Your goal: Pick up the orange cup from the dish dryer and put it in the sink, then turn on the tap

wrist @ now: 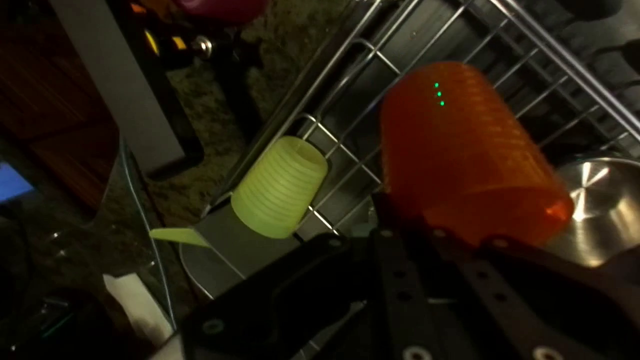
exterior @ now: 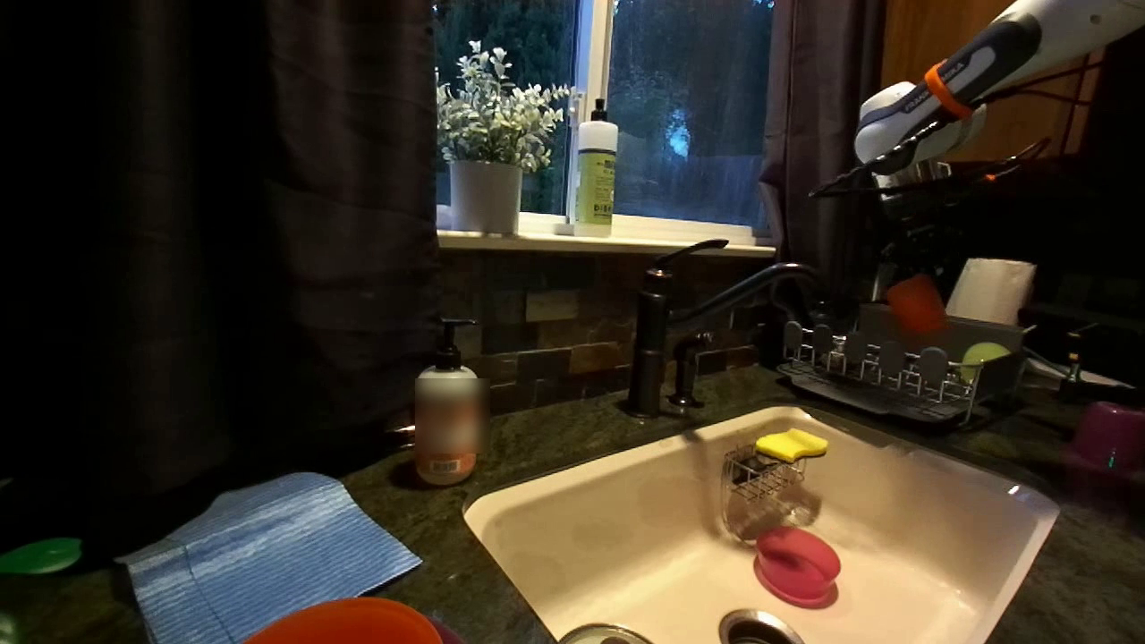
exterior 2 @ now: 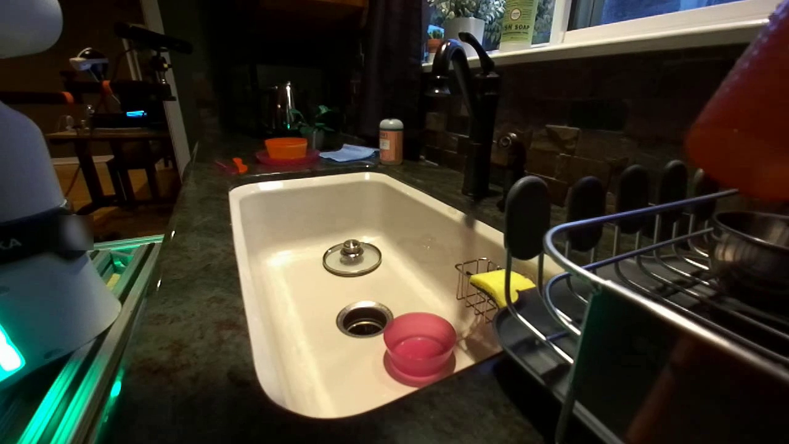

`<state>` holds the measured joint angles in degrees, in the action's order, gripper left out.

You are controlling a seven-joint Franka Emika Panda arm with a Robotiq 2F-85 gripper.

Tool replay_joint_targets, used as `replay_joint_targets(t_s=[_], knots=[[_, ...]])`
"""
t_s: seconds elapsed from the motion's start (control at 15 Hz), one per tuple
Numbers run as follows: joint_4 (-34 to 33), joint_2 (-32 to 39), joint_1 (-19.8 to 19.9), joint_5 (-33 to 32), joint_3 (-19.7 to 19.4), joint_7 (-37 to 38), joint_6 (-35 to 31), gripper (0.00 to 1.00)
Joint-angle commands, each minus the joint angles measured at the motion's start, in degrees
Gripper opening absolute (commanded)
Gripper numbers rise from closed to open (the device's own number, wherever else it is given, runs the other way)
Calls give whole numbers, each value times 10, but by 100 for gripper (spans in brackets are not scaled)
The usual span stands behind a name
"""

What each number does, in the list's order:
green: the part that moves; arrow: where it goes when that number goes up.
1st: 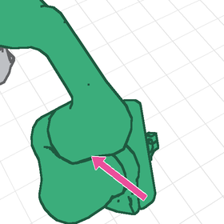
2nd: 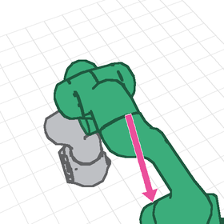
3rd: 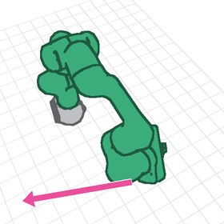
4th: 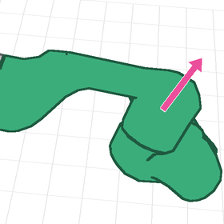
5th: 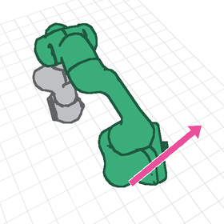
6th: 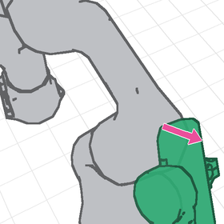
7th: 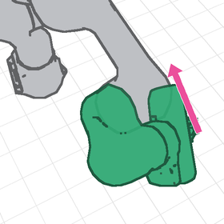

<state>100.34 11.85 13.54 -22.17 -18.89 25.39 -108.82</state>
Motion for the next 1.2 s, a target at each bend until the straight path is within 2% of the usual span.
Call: replay_joint_targets(t_s=[0.0,0.13,0.4,0.6,0.67,0.8,1.07,1.13], knots=[[132,-121,-30,-80,20,18,-82,1],[184,-167,-37,-102,39,55,-111,1],[242,-217,-37,-67,87,200,-75,1],[270,-232,-40,-35,117,272,-66,1],[240,-207,-31,-52,111,231,-75,6],[255,-214,-33,-45,122,257,-75,6],[258,-217,-32,-43,123,262,-75,6],[258,-217,-32,-43,123,262,-75,1]])
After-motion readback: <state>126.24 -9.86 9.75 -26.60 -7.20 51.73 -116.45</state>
